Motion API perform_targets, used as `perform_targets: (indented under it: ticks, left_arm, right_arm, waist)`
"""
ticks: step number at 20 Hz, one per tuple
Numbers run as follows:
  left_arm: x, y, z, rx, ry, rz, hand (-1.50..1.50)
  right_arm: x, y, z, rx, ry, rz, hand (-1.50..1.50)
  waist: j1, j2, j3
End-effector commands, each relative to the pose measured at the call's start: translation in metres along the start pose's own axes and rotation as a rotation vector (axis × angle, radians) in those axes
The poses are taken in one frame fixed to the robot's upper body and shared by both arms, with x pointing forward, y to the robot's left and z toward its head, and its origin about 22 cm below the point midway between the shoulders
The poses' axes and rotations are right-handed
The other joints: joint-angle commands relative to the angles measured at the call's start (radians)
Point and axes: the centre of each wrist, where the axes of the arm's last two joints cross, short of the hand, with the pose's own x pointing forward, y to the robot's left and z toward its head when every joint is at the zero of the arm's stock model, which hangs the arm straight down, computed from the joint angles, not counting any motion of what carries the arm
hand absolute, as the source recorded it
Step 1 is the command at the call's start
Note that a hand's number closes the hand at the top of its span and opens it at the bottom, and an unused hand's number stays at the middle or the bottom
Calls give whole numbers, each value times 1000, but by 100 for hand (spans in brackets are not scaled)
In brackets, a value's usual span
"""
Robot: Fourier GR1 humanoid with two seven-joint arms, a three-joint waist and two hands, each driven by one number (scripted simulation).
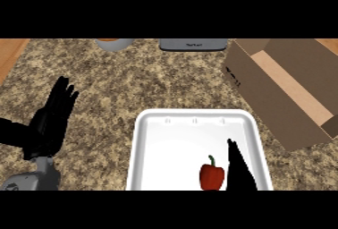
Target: Pick the bell pepper from the tray and place it in the cardboard box
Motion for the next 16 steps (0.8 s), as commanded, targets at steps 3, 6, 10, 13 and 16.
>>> perform_targets:
  ticks: [3, 6, 10, 13, 16]
  left_arm:
    - [7, -5, 11, -1, -1, -2, 0]
    - [2, 2, -5, -2, -7, -22, 0]
    - [6, -5, 11, 3, -10, -11, 0]
    - [22, -10, 5, -9, 1, 17, 0]
    - [-5, -16, 9, 4, 0, -8, 0]
  right_arm:
    - [-4, 4, 0, -19, 2, -10, -150]
    - [0, 29, -9, -10, 1, 8, -150]
    - [0, 7, -10, -16, -11, -10, -150]
    - [12, 23, -11, -32, -62, 53, 150]
    - [3, 24, 8, -64, -80, 127, 150]
  waist:
    - [1, -1, 0]
    - [2, 0, 0]
    - [1, 0, 0]
    - [3, 0, 0]
    - [0, -1, 0]
